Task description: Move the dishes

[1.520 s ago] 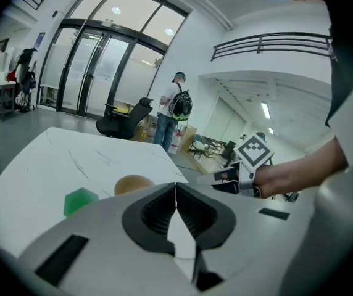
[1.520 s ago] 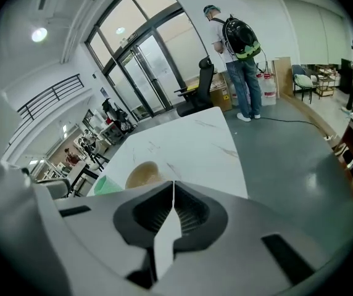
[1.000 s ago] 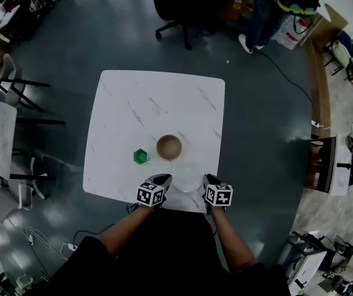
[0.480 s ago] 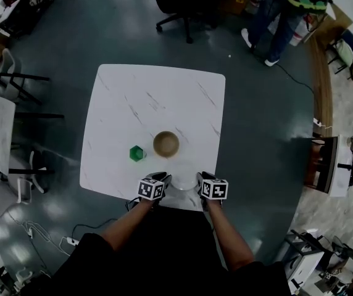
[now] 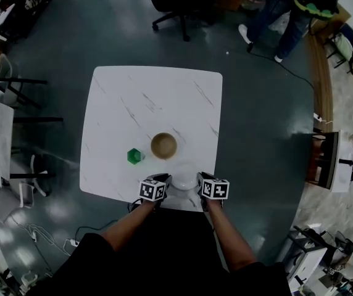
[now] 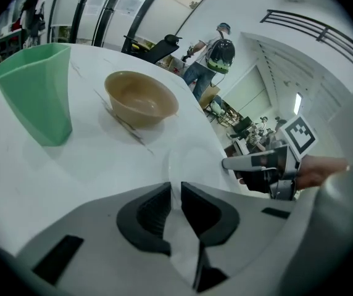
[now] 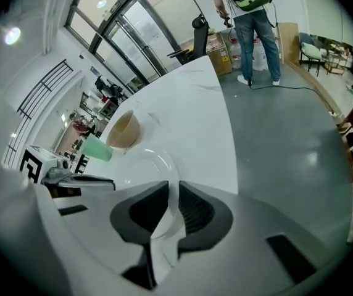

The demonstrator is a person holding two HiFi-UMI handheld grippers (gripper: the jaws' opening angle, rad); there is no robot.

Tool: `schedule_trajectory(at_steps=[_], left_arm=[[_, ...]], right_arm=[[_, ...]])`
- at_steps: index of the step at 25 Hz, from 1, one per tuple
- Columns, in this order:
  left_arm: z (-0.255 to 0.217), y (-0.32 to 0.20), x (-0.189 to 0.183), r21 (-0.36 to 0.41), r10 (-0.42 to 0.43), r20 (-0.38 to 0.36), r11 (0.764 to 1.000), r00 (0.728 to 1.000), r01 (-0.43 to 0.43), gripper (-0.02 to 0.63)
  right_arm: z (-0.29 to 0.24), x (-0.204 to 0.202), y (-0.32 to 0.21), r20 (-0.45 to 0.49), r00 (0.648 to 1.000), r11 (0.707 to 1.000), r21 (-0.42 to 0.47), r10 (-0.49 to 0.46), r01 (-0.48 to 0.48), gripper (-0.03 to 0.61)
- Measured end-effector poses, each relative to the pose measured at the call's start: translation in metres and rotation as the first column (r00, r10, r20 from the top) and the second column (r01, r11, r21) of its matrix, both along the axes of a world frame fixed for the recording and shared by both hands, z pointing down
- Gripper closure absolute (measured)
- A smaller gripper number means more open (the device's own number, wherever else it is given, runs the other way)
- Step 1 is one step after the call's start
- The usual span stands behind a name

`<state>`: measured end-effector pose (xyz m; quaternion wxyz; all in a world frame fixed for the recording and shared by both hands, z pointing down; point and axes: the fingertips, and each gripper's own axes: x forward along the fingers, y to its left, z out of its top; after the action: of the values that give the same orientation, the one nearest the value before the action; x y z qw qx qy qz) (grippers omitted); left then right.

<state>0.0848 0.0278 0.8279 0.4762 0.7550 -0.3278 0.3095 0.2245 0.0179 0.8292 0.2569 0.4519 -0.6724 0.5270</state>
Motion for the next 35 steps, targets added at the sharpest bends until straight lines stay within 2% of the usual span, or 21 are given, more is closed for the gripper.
schedule_trajectory(at_steps=[5,12,15,18,25,31,35], left_arm=[[-0.012,-0.019,0.015,0.041,0.013,0.0,0.999,1.0,-0.013,0.554],[-0.027,-0.051,0.043,0.058,-0.034,-0.025,0.998,0.999,0.035,0.554],[-0.024,-0.065,0.051,0.08,-0.032,-0.002,0.996,0.999,0.032,0.552],[-0.02,-0.075,0.058,0.076,-0.066,0.008,0.995,0.998,0.065,0.552],[-0.011,-0.094,0.072,0.073,-0.131,0.018,0.989,0.991,0.129,0.552],[-0.005,-0.102,0.08,0.059,-0.209,0.021,0.976,0.978,0.208,0.552],[-0.003,-0.107,0.083,0.071,-0.197,0.026,0.978,0.98,0.195,0.552]], right_arm=[[-0.007,0.016,-0.019,0.009,0.999,0.999,0.02,0.04,-0.04,0.512],[-0.025,0.043,-0.06,0.023,0.998,0.996,0.066,0.058,-0.059,0.512],[-0.027,0.052,-0.078,0.021,0.999,0.996,0.07,0.05,-0.051,0.512],[-0.028,0.059,-0.095,0.013,1.0,0.997,0.078,0.024,-0.025,0.513],[-0.021,0.066,-0.13,-0.061,0.991,0.99,0.078,-0.116,0.121,0.512],[-0.009,0.074,-0.146,-0.046,0.994,0.994,0.057,-0.095,0.097,0.512],[-0.005,0.076,-0.154,-0.039,0.996,0.995,0.054,-0.084,0.086,0.512]])
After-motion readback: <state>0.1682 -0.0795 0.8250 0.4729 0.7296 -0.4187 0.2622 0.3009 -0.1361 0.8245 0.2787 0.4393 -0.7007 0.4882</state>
